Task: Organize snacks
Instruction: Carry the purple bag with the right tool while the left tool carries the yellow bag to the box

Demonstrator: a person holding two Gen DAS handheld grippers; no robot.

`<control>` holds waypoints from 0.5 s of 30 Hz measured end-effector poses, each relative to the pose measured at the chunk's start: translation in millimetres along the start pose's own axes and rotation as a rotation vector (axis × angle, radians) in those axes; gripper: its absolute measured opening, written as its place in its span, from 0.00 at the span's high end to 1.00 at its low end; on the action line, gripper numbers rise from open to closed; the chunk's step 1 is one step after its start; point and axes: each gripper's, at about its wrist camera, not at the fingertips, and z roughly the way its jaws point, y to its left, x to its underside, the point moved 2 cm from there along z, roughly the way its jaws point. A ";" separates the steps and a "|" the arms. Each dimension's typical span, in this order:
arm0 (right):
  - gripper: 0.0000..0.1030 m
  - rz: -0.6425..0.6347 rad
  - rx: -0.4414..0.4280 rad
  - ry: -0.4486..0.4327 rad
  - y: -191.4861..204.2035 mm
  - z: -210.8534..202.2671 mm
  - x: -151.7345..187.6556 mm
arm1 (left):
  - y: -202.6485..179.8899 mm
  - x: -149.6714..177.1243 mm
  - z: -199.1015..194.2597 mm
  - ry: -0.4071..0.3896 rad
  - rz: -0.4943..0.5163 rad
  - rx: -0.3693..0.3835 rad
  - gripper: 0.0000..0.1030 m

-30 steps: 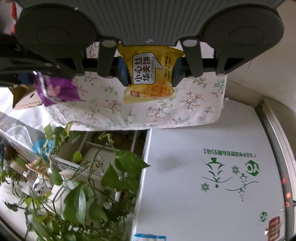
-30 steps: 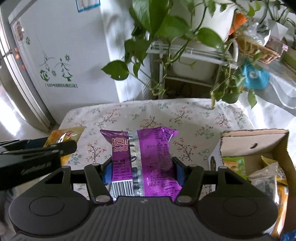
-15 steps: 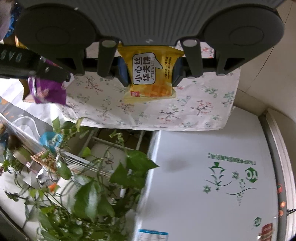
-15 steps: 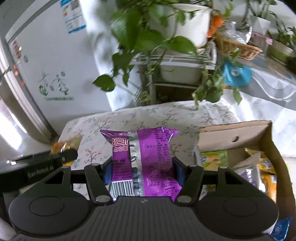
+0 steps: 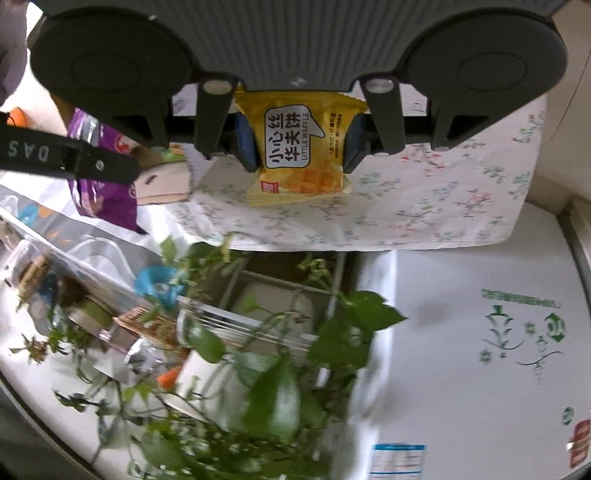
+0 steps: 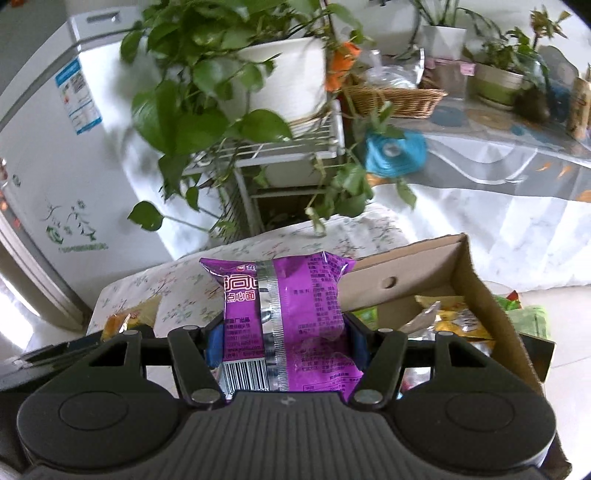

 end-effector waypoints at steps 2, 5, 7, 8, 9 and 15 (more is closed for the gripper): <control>0.33 0.013 0.003 -0.006 -6.2 -3.2 -1.1 | -10.1 1.1 0.4 0.002 0.014 0.017 0.54; 0.33 0.029 0.008 -0.017 -17.1 -8.7 -1.9 | -23.1 3.1 0.3 0.004 0.033 0.042 0.54; 0.33 0.044 0.015 -0.024 -24.9 -12.1 -2.7 | -30.6 3.6 0.4 0.005 0.042 0.059 0.54; 0.33 0.050 0.017 -0.028 -28.7 -13.8 -3.1 | -34.7 3.9 0.5 0.005 0.047 0.066 0.54; 0.33 0.057 0.021 -0.031 -32.5 -15.1 -3.7 | -38.8 4.2 0.6 0.005 0.052 0.074 0.54; 0.33 0.115 0.047 -0.053 -60.1 -26.2 -6.1 | -61.7 8.3 2.6 0.010 0.075 0.129 0.54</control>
